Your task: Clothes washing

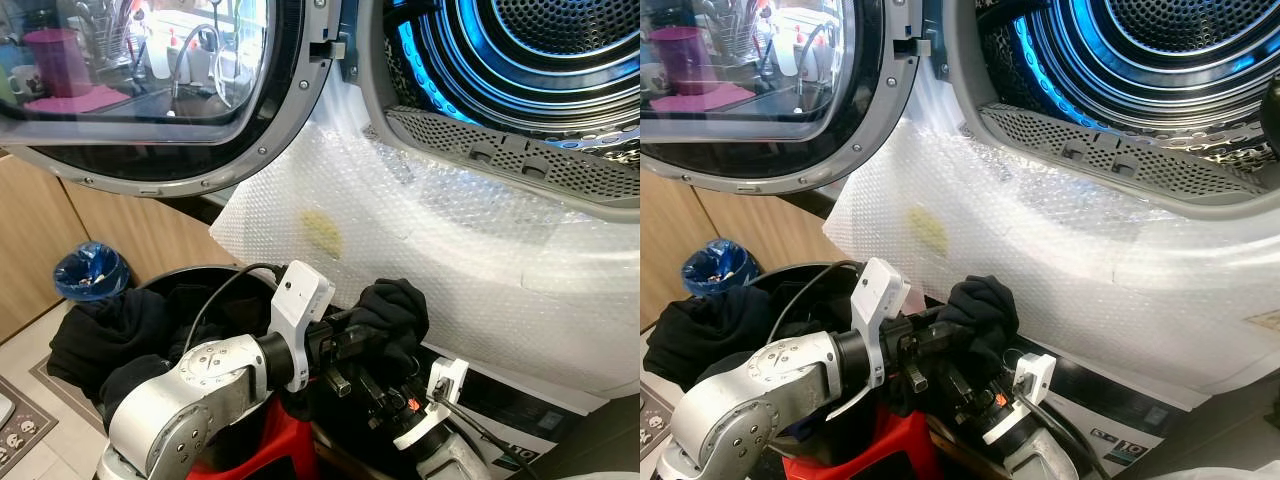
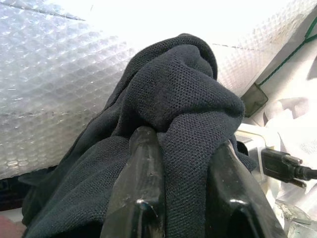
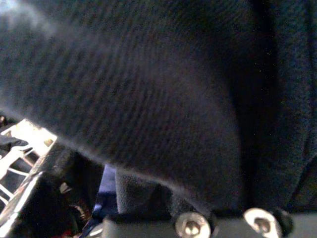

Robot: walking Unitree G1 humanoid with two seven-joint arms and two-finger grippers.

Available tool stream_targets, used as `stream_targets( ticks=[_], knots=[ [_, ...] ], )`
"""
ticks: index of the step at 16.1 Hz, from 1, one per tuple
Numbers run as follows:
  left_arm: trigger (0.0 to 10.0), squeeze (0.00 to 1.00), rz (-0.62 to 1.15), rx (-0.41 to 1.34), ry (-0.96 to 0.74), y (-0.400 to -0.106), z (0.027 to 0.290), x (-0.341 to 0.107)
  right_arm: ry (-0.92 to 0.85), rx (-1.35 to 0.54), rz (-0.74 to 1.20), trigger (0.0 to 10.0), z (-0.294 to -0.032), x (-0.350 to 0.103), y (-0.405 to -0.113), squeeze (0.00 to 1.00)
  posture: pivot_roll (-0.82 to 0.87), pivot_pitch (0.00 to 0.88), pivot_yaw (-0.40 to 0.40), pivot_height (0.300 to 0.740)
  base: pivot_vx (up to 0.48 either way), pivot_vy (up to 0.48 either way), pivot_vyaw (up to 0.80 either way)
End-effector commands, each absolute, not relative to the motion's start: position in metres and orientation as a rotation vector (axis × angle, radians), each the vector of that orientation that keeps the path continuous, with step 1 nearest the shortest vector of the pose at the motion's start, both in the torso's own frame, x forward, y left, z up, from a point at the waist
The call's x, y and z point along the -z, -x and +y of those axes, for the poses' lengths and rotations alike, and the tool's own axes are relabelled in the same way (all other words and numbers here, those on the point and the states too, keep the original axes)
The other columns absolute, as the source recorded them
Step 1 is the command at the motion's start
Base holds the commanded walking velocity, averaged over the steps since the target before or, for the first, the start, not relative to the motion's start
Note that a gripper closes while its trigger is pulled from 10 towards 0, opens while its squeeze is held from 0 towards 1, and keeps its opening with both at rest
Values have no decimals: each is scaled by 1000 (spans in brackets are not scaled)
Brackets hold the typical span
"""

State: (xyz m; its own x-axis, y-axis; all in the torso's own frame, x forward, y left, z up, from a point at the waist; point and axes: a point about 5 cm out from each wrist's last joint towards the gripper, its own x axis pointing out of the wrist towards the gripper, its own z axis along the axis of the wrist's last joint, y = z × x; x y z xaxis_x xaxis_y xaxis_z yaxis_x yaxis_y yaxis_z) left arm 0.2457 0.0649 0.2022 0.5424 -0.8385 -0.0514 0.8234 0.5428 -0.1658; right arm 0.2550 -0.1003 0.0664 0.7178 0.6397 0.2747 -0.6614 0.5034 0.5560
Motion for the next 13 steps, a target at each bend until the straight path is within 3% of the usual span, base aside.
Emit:
stream_targets(
  ticks=[1, 13],
  knots=[
    [0, 0, 143, 1009, 127, -245, 60, -203, -730, -790, -80, 10000, -93, -77, -260, 0, 5, 110, -41, 740, 0, 0, 0],
    [0, 0, 143, 1024, 131, -243, 57, -203, -573, -726, -108, 10000, -74, -87, -272, 0, 6, 108, -40, 740, 0, 0, 0]
  ],
)
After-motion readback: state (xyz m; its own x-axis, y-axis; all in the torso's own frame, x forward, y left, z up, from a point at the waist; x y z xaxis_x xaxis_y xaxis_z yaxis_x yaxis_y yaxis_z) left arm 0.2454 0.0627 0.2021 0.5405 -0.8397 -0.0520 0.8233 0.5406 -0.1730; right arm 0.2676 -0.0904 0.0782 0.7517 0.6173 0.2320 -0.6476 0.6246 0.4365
